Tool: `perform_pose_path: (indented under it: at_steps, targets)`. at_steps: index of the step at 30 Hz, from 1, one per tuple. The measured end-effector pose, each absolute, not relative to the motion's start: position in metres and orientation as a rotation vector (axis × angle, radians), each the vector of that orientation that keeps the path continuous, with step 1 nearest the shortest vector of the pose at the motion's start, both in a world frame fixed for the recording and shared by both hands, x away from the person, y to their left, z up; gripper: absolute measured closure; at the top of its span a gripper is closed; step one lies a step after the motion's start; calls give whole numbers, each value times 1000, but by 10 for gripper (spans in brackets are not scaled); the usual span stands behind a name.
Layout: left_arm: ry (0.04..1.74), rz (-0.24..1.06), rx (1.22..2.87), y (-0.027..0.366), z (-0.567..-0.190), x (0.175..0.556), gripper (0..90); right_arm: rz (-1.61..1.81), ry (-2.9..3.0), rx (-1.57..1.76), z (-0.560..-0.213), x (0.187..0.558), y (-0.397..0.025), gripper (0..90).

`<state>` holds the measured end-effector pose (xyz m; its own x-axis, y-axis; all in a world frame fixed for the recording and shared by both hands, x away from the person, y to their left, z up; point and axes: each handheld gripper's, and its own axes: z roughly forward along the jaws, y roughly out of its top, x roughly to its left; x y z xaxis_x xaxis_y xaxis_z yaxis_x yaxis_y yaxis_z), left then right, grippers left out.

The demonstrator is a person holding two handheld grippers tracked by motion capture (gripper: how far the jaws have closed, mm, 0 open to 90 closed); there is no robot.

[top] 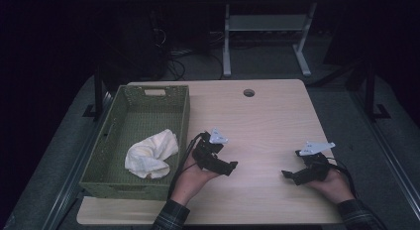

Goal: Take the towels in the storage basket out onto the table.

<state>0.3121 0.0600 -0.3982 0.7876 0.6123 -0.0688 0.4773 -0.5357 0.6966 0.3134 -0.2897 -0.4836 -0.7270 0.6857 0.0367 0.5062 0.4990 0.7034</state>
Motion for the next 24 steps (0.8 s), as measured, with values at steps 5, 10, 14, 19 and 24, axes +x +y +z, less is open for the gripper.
perform_pose_path:
  at_steps: [5, 10, 14, 19, 24]
  targets:
    - [779, 250, 2239, 59, -388, 314, 132, 1052, 2495, 1018, -484, 313, -289, 14]
    - [775, 247, 2217, 64, -377, 318, 132, 1050, 2497, 1014, -484, 313, -290, 14]
    - [772, 248, 2201, 66, -371, 322, 132, 1050, 2493, 1005, -484, 313, -290, 14]
    - [765, 251, 2203, 70, -366, 323, 132, 1049, 2494, 1011, -484, 313, -290, 14]
    - [766, 261, 2194, 75, -361, 325, 133, 1050, 2494, 1013, -484, 313, -290, 14]
